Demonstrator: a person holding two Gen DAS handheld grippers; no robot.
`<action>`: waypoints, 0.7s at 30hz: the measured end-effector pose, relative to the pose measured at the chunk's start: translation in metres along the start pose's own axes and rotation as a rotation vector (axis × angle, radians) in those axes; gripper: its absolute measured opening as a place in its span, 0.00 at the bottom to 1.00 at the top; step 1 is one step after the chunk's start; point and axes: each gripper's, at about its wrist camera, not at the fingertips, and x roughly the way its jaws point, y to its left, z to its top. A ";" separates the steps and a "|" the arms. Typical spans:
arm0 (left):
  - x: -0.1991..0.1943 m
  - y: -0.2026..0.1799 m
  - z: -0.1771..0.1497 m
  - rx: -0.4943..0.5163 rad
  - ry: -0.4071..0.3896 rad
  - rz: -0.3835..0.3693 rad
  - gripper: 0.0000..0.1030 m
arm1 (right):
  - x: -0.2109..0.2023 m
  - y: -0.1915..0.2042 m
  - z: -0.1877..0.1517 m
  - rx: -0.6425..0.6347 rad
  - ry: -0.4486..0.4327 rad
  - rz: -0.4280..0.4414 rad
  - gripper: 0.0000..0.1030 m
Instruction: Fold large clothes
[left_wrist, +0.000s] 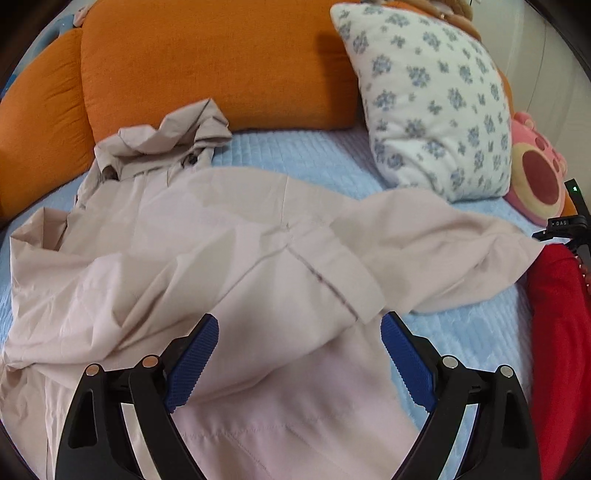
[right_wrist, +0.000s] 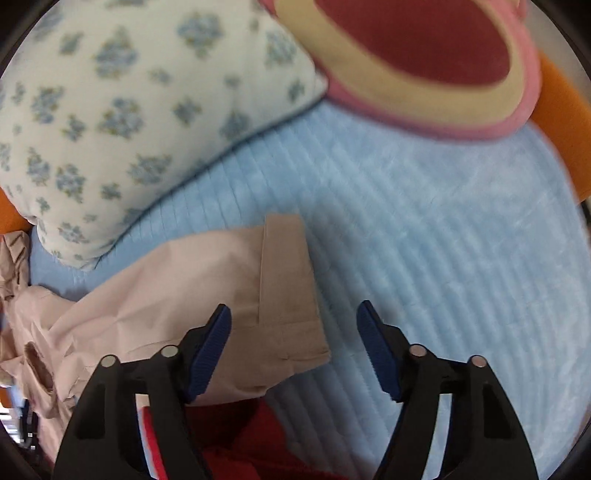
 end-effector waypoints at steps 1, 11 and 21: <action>0.002 0.001 0.000 0.004 0.007 0.004 0.88 | 0.009 -0.001 -0.001 -0.006 0.017 -0.001 0.64; 0.017 0.002 -0.002 0.011 0.037 0.016 0.88 | 0.043 0.026 -0.015 -0.132 0.043 0.068 0.44; 0.048 -0.028 0.016 0.019 0.041 -0.051 0.80 | -0.006 0.047 -0.017 -0.189 -0.065 0.040 0.33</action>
